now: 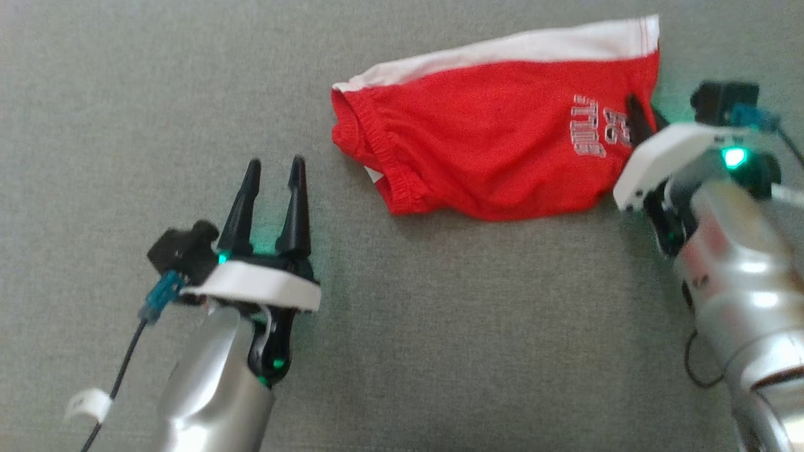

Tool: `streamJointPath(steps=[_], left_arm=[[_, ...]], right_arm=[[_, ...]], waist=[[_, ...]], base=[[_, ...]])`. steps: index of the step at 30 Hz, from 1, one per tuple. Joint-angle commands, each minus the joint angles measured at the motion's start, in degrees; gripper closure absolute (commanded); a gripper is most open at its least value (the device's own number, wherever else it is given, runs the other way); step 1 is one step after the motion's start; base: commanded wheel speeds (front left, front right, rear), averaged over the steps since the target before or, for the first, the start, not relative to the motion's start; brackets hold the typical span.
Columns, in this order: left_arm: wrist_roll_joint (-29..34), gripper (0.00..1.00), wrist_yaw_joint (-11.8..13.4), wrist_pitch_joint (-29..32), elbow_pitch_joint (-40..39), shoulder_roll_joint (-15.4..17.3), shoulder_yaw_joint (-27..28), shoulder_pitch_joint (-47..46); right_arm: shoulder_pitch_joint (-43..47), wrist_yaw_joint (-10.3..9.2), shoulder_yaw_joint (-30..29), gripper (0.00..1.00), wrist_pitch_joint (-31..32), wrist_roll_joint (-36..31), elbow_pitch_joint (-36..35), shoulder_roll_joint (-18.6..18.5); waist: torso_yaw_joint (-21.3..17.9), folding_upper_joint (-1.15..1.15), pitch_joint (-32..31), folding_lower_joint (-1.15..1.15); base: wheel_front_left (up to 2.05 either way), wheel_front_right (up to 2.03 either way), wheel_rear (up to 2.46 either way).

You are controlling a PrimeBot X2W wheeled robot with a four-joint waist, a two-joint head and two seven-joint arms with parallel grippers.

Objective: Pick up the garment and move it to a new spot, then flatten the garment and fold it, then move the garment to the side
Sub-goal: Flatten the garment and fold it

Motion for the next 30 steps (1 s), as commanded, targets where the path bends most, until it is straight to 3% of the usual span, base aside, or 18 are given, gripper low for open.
streamJointPath(steps=[1,9,16,24,30], left_arm=[[1.45,0.00,0.10,-0.29,-1.07,0.89,2.74,1.53],[3.77,0.00,0.10,-0.29,-1.21,0.89,4.78,9.33],[4.00,0.00,0.10,-0.29,-2.12,0.89,4.61,15.04],[3.57,0.00,0.10,-0.29,-2.76,0.89,3.28,16.78],[2.54,0.00,0.10,-0.29,-2.40,0.89,1.97,16.88]], right_arm=[[3.01,-0.04,0.58,1.00,-1.42,1.81,-0.42,0.68],[10.29,-0.04,0.86,1.00,-3.98,8.73,-0.81,1.69],[15.11,-0.04,1.67,1.00,-4.80,12.05,-0.25,0.13],[13.12,-0.04,2.49,1.00,-7.80,11.23,-1.02,-1.28],[8.35,-0.04,5.75,1.00,-8.81,10.21,-5.99,1.97]], waist=[[-0.67,0.00,-3.06,0.00],[-2.51,0.00,-11.03,0.00],[-1.80,0.00,-14.54,0.00],[-0.30,0.00,-14.66,0.00],[2.36,0.00,-14.13,0.00]], base=[[0.00,0.00,0.00],[0.00,0.00,0.00],[0.00,0.00,0.00],[0.00,0.00,0.00],[0.00,0.00,0.00]])
